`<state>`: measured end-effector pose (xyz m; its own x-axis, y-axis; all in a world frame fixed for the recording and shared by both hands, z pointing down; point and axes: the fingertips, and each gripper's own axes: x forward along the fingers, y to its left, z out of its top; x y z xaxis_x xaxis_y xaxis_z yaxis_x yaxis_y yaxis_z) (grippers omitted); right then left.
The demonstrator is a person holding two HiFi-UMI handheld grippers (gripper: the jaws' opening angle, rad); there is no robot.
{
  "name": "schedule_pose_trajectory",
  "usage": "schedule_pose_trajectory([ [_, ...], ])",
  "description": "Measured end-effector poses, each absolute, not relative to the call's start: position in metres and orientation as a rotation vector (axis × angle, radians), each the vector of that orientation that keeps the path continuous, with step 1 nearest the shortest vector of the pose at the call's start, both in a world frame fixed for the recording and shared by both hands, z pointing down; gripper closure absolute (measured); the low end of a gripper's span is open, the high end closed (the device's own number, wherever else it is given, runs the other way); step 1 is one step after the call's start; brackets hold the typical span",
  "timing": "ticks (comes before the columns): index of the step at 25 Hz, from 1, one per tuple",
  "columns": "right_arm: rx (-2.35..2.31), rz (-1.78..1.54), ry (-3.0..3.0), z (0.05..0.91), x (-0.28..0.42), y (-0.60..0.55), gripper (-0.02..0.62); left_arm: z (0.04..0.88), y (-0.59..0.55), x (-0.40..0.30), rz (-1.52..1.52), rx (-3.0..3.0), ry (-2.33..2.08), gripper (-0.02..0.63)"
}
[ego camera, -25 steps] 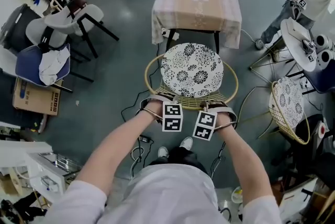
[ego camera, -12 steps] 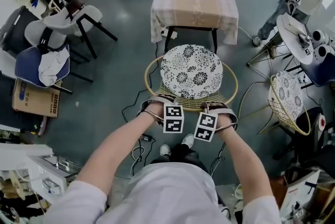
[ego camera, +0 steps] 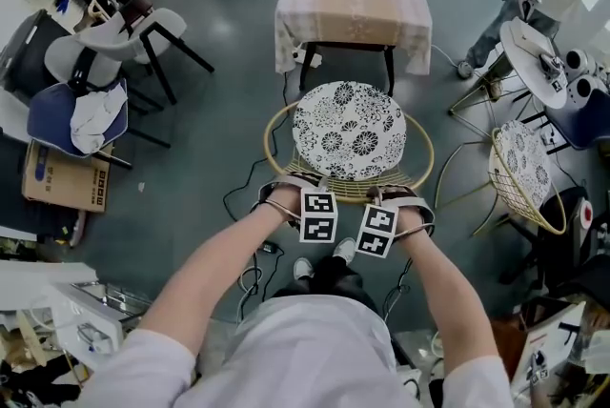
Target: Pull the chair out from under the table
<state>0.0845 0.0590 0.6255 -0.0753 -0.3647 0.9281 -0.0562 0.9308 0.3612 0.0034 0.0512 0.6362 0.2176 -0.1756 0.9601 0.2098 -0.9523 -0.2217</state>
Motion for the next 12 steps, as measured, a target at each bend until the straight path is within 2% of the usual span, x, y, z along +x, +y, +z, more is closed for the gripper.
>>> schedule_pose_trajectory([
  [12, 0.336, -0.265, -1.634, 0.627, 0.077, 0.089, 0.561, 0.637, 0.08, -0.004, -1.789, -2.186, -0.038, 0.548],
])
